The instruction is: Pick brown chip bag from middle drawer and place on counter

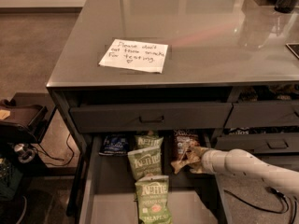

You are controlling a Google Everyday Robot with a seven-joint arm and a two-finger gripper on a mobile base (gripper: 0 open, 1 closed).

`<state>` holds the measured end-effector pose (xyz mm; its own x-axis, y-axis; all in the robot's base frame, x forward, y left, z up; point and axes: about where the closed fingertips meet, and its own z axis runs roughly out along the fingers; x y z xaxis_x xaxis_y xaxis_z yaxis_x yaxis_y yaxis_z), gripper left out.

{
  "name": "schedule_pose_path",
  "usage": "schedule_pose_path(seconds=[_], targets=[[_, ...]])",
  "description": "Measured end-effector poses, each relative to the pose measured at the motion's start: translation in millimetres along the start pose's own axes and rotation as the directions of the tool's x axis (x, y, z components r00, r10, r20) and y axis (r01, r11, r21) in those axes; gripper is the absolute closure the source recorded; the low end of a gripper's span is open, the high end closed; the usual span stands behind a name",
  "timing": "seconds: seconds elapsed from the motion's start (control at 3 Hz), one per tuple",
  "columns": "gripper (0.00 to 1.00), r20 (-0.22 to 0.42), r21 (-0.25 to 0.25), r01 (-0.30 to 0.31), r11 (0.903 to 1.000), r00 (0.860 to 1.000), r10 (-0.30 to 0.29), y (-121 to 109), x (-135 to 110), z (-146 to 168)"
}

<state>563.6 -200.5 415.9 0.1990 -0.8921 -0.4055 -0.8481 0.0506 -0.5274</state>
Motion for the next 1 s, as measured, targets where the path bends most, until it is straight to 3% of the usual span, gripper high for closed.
schedule_pose_path(seconds=[0.67, 1.0], targets=[[0.38, -0.014, -0.052, -0.010, 0.9986, 1.000, 0.010, 9.6, 14.7, 32.2], [0.46, -0.001, -0.054, -0.019, 0.9984, 1.000, 0.019, 6.6, 17.2, 47.1]])
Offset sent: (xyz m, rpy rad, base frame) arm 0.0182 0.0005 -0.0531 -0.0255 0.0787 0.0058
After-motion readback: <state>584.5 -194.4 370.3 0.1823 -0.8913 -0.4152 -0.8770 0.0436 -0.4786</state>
